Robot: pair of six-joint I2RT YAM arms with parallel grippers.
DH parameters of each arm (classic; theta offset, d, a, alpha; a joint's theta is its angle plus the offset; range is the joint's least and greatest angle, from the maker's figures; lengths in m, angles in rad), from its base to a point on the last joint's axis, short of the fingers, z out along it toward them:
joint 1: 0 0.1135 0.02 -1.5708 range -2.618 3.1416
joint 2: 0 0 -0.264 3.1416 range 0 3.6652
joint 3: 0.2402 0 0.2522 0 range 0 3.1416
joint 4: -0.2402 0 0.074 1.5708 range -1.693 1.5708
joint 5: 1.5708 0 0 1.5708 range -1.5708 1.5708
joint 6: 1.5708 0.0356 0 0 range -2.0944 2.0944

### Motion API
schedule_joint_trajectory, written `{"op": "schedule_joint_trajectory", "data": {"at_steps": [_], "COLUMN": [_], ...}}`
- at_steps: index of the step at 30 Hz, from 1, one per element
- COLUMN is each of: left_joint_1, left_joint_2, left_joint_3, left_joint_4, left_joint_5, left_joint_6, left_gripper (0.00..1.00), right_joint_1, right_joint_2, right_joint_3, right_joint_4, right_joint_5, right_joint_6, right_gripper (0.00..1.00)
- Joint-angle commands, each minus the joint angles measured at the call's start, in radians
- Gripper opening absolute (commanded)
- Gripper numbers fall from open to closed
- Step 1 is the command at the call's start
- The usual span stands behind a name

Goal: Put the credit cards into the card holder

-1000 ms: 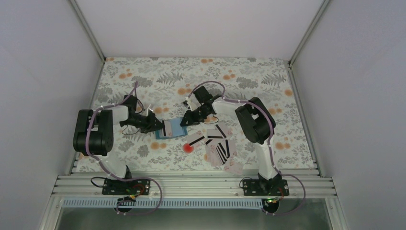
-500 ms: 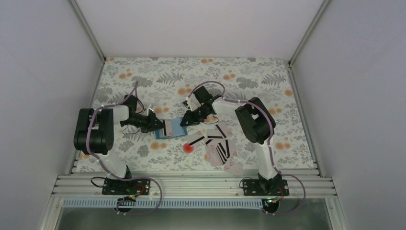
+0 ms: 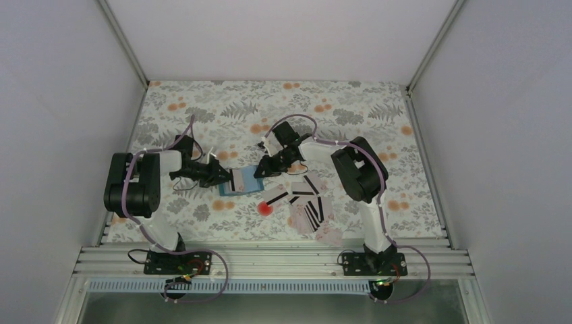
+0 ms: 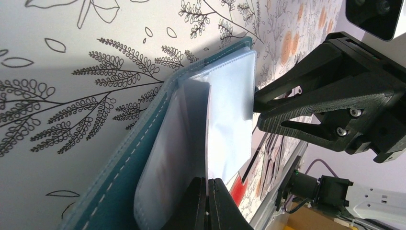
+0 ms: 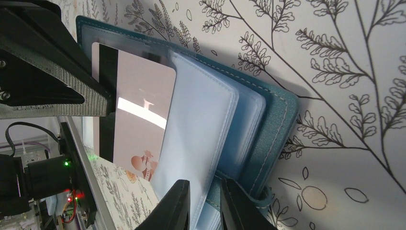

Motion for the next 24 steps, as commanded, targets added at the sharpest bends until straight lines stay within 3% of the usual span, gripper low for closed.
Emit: {"op": "schedule_joint_trajectory", "data": {"at_steps": [1,18,24], "left_joint_1": [0.004,-0.005,-0.005], "left_joint_2": [0.015,0.027,0.014], "left_joint_3": [-0.02,-0.042,-0.019], "left_joint_4": [0.042,0.112,0.027], "left_joint_5": [0.006,0.046,-0.023], "left_joint_6": [0.009,-0.033,-0.002], "left_gripper": [0.02,0.02,0.02], "right_joint_1": [0.015,0.017,0.018], "right_joint_2": [0.039,0.043,0.042], "right_joint_3": [-0.021,-0.021,-0.022], "right_joint_4": [-0.014,-0.011,-0.009], "right_joint_5": [0.003,0.0,0.002], "right_joint_6": [-0.016,-0.012,-0.012], "right_gripper": [0.18,0.18,0.18]}}
